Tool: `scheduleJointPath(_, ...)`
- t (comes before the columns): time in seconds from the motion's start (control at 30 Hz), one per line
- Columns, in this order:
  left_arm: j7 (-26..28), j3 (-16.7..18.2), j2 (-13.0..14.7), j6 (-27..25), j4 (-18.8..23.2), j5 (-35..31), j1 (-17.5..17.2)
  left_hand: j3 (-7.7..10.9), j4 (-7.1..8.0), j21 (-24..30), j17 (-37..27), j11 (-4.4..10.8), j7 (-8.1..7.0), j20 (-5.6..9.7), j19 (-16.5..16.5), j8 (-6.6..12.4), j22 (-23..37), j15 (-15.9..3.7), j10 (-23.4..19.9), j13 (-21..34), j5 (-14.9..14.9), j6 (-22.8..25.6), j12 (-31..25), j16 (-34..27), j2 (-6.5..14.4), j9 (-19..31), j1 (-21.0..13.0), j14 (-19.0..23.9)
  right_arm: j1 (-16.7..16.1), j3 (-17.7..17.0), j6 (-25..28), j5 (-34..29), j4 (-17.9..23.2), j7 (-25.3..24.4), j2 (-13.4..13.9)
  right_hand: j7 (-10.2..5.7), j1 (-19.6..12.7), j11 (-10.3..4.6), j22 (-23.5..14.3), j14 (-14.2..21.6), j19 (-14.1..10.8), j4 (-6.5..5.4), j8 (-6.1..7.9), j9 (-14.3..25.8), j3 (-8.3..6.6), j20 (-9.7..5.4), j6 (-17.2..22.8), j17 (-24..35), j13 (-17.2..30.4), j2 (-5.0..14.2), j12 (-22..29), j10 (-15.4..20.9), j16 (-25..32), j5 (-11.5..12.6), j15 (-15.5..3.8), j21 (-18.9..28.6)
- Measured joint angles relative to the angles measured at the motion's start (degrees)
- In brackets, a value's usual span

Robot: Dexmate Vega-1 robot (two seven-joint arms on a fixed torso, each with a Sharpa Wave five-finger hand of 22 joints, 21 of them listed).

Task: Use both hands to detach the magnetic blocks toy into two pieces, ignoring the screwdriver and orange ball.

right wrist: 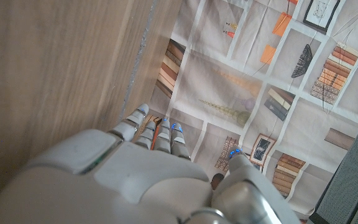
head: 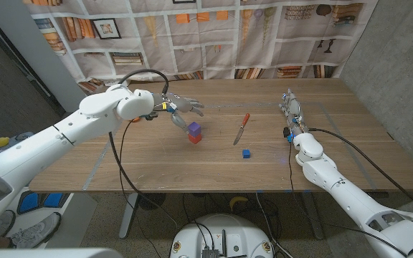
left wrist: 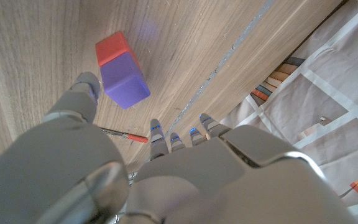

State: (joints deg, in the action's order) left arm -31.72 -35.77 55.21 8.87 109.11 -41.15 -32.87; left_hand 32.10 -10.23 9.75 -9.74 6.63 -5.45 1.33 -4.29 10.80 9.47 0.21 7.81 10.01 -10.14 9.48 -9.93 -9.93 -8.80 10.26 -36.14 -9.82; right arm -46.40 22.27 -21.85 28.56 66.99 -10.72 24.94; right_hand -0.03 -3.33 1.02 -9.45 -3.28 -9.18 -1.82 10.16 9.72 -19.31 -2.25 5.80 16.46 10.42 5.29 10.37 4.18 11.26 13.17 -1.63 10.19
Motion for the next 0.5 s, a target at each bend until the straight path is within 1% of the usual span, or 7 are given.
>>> scheduleJointPath(0.07,0.33,-0.14,-0.14,0.03,-0.22,-0.55,-0.01,0.00,0.00,0.00,0.00,0.00,-0.29,0.00,0.00,0.00,0.00,0.24,0.00,0.00,0.00,-0.29,0.00,0.00,0.14,0.00,-0.14,-0.24,-0.05,-0.06,-0.04,0.03,-0.09,-0.04,-0.03,0.00,0.00,0.00,0.00,0.00,0.00,0.00,0.00,0.00,0.00,0.00,0.00,-0.24,0.00,0.00,0.00,0.00,0.00,0.00,0.00,0.00)
scheduleJointPath(0.2,1.17,-0.48,-0.46,0.28,-0.72,-1.37,-0.07,0.00,0.00,0.24,0.00,0.03,-0.29,0.00,0.00,0.24,0.00,0.62,-0.02,0.00,0.00,-0.29,-0.28,0.00,0.38,0.00,-0.84,0.00,-0.10,-0.11,-0.21,0.10,-0.20,-0.07,-0.08,0.00,0.00,0.00,0.00,0.00,0.00,0.00,0.00,0.00,0.00,0.00,0.00,-0.25,0.00,0.00,0.00,0.00,0.00,0.00,0.00,0.00)
scheduleJointPath(0.27,1.56,-0.58,-0.56,0.35,-0.88,-1.72,-0.11,0.00,0.00,0.24,0.00,0.42,-0.31,0.13,0.13,0.24,0.00,0.62,-0.41,0.00,0.00,-0.26,-0.29,0.00,0.56,0.00,-1.02,0.00,-0.11,-0.12,-0.25,0.11,-0.23,-0.08,-0.10,0.00,0.00,0.00,0.00,0.00,0.00,0.00,0.00,0.00,0.00,0.00,0.00,-0.25,0.00,0.00,0.00,0.00,0.00,0.00,0.00,0.00)
scheduleJointPath(0.33,2.07,-0.80,-0.75,0.48,-1.22,-2.17,-0.19,0.00,0.00,0.24,0.00,0.60,-0.51,0.21,0.22,0.68,0.00,0.62,-0.59,0.00,0.00,-0.07,-0.68,-0.04,0.62,0.18,-1.08,0.00,-0.13,-0.14,-0.30,0.13,-0.26,-0.14,-0.12,0.00,0.00,0.00,0.00,0.00,0.00,0.00,0.00,0.00,0.00,0.00,0.00,-0.25,0.00,0.00,0.00,0.00,0.00,0.00,0.00,0.00)
scheduleJointPath(0.43,2.79,-1.02,-1.02,0.62,-1.66,-2.73,-0.30,0.00,0.00,0.24,0.06,0.42,-0.57,0.14,0.29,0.68,-0.01,0.62,-0.84,0.00,0.00,0.51,-0.69,-0.27,0.60,0.29,-1.51,0.00,-0.14,-0.15,-0.32,0.15,-0.28,-0.18,-0.13,0.00,0.00,0.00,0.00,0.00,0.00,0.00,0.00,0.00,0.00,0.00,0.00,-0.24,0.00,0.00,0.24,0.00,0.00,0.00,0.00,0.20)
scheduleJointPath(0.5,3.22,-1.15,-1.20,0.75,-1.89,-2.99,-0.33,0.00,0.00,0.59,0.14,0.84,-0.55,0.00,0.43,1.22,0.00,0.62,-1.26,0.00,0.00,1.17,-0.95,-0.27,1.12,0.29,-2.04,0.00,-0.15,-0.16,-0.36,0.15,-0.31,-0.21,-0.15,0.00,0.00,0.00,0.00,0.01,0.00,0.00,0.00,0.00,0.00,0.00,0.00,-0.24,0.00,0.00,0.24,0.00,0.00,0.00,0.00,0.20)
